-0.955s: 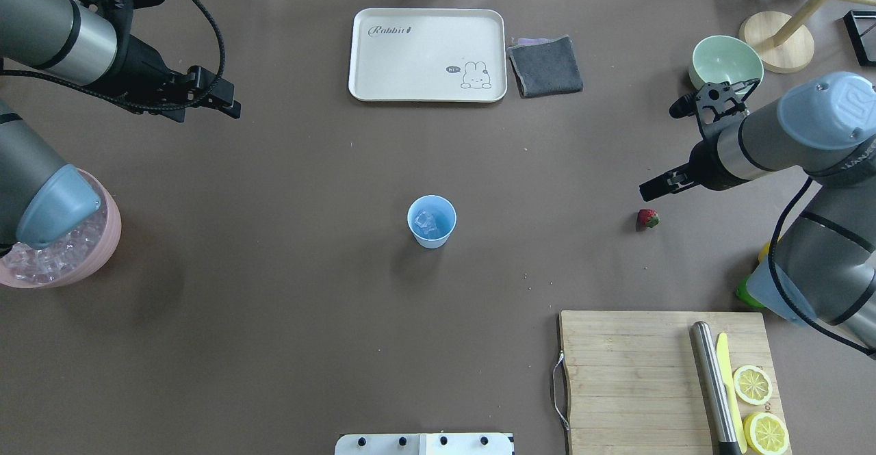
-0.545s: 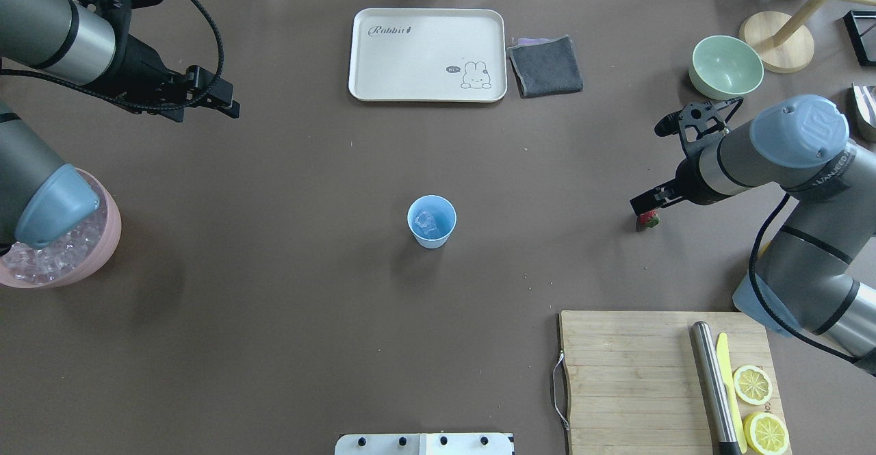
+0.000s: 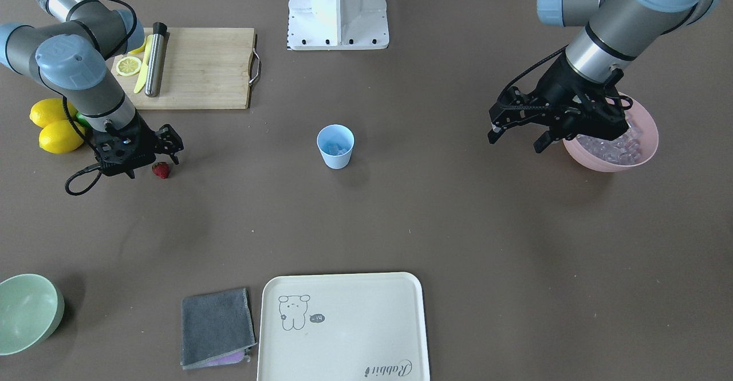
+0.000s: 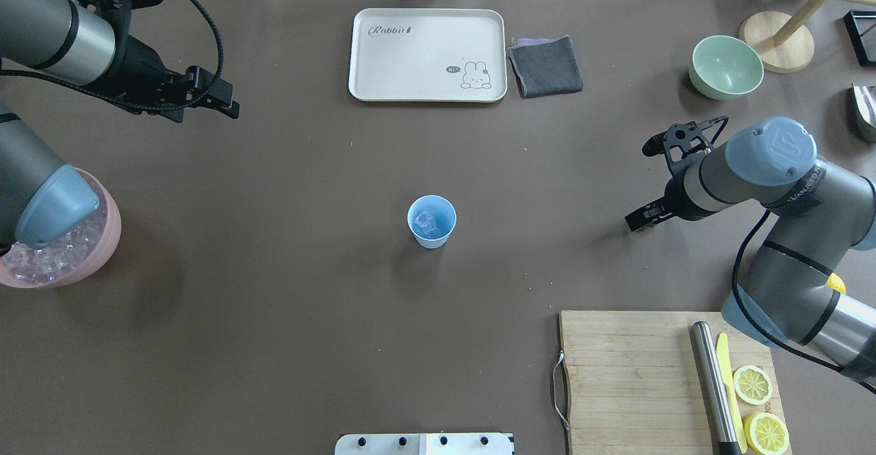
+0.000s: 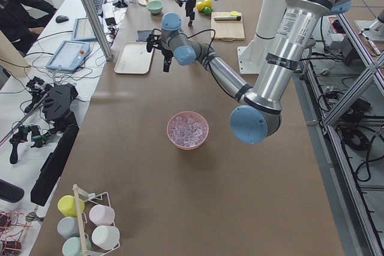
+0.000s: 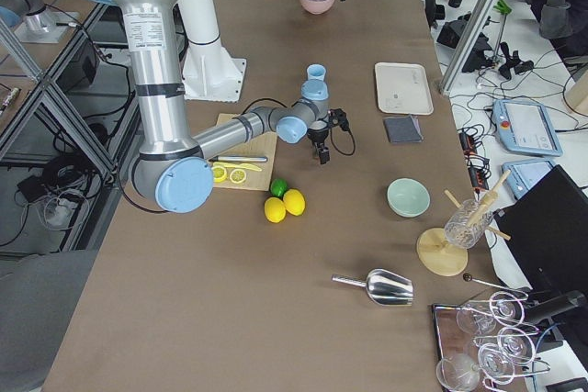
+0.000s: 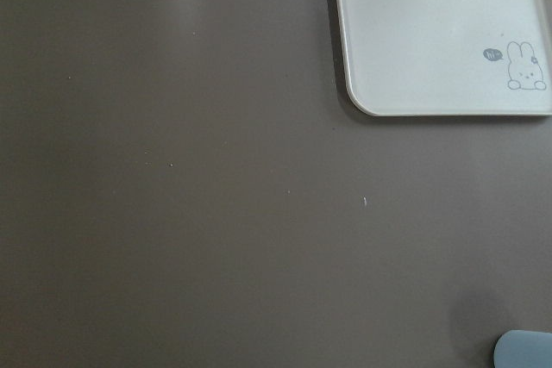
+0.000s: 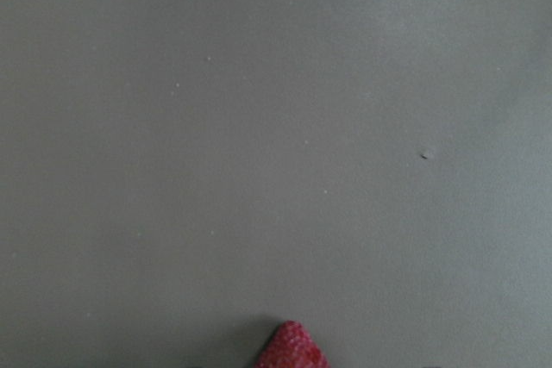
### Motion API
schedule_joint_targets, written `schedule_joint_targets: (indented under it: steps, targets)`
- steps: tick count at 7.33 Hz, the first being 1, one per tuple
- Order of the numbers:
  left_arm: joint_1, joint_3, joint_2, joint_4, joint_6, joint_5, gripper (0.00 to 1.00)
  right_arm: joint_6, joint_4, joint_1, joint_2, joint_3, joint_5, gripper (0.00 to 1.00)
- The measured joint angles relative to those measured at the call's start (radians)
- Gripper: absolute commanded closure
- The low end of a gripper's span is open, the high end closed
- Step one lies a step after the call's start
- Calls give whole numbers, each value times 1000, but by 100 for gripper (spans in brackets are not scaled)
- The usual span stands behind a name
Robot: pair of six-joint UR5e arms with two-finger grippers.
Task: Put ice and strawberries in cup
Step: 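Close the right gripper on the strawberry and lift it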
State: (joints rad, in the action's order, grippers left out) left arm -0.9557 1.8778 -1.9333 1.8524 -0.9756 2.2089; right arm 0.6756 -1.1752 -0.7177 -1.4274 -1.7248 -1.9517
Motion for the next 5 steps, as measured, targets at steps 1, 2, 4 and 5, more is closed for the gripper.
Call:
schedule_joint_targets:
  steps: [1,2,4,5]
  targets:
    - [0,1,0,0,0,0,3,-1,0,3,0,0,0,100]
    - [0,1,0,1,0,0,3,-1,0,3,1,-5,-3,100]
    - [-1,2,0,1,0,0,3,0,0,-1,1,-15,-6,100]
    - [-1,2,0,1,0,0,3,0,0,-6,1,-23,-6,100]
